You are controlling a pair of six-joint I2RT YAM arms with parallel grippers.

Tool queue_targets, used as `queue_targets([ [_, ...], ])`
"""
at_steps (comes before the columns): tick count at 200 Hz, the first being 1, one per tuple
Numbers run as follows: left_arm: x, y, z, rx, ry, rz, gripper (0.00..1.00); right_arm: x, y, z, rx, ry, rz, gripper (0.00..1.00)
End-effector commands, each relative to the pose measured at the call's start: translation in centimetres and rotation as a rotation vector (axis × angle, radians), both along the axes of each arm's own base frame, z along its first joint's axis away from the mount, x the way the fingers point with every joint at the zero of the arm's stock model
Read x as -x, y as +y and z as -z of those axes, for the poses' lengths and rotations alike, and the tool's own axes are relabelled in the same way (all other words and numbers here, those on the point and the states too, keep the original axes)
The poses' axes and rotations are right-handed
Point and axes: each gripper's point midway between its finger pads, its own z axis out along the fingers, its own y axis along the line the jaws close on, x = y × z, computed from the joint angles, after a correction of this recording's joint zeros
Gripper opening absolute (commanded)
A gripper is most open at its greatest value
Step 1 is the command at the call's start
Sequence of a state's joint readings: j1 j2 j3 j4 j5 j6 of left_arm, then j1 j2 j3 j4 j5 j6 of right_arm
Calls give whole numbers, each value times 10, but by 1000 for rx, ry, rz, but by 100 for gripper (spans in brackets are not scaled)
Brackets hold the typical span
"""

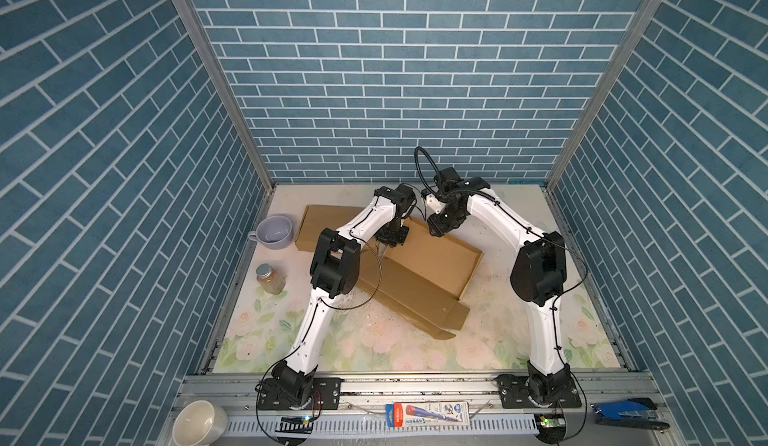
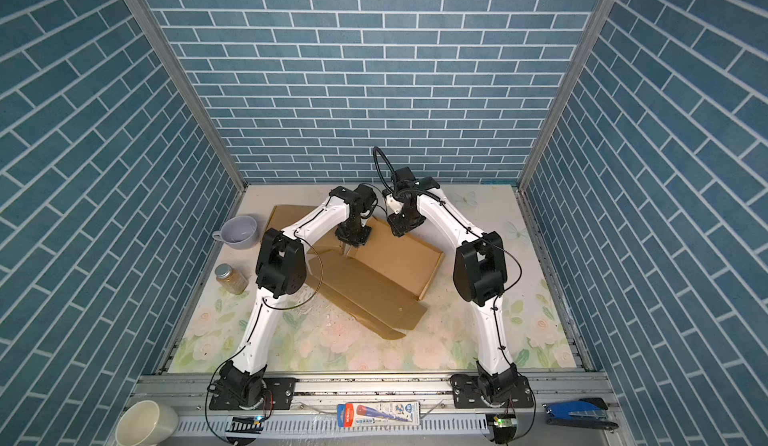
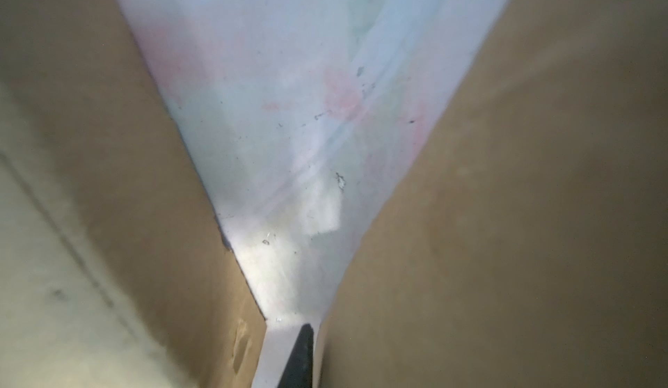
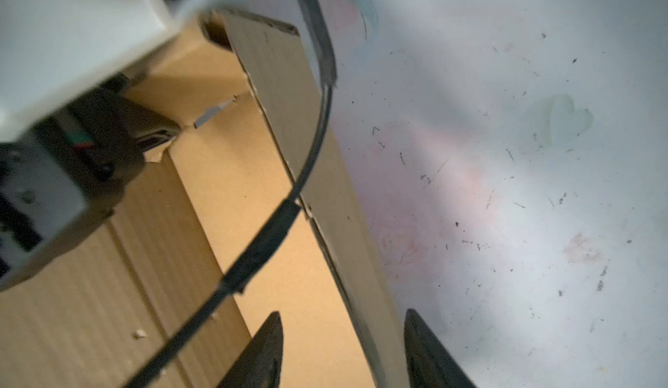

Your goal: Fold the paper box

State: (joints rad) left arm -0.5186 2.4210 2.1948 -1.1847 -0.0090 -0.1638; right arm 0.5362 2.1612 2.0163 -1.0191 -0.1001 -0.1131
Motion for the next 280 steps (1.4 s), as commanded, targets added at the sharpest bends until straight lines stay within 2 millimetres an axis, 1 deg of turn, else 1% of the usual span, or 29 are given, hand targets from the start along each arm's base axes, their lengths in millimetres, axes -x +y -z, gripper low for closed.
queue_targets([
  [1,4,7,8,-23,37,3,19,-3,-4,21,22,3,-27,52],
  [19,3,6,6,-16,33,0,24,-5,-6,29,19,5,-9,49],
  [35,1,7,3,-16,26,0,31,-8,-11,35,17,8,13,48],
  [58,-7,13,-9,-4,2,-15,39,-8,-21,45,20,29,43,48],
  [78,-16,16,-29,16,-38,-28,44,-8,-32,51,19,43,70,48],
  [101,-25,14,-54,51,-85,-29,48,-9,-39,56,0,57,99,48],
  [131,-32,2,-89,136,-145,-27,49,-9,-45,69,-29,104,143,47],
  [153,-39,5,-111,159,-208,-35,50,-12,-50,74,-65,133,204,45],
  [174,-50,19,-132,139,-288,-58,50,-16,-57,75,-120,172,307,39],
  [184,-57,29,-141,116,-337,-70,49,-17,-61,76,-141,188,361,36],
  [196,-66,45,-156,72,-412,-104,49,-18,-65,78,-160,203,424,33],
  [224,-81,78,-195,-35,-599,-157,48,-20,-80,80,-214,230,591,28],
  [236,-84,88,-212,-77,-675,-170,48,-20,-86,80,-246,239,655,26],
  [253,-85,104,-238,-131,-782,-203,46,-20,-99,81,-278,245,752,25],
  [259,-85,109,-247,-136,-816,-212,49,-20,-103,81,-294,246,786,24],
  [272,-83,113,-260,-105,-869,-218,64,-19,-115,82,-313,251,873,24],
  [280,-82,115,-267,-68,-895,-225,70,-17,-123,83,-329,259,939,24],
])
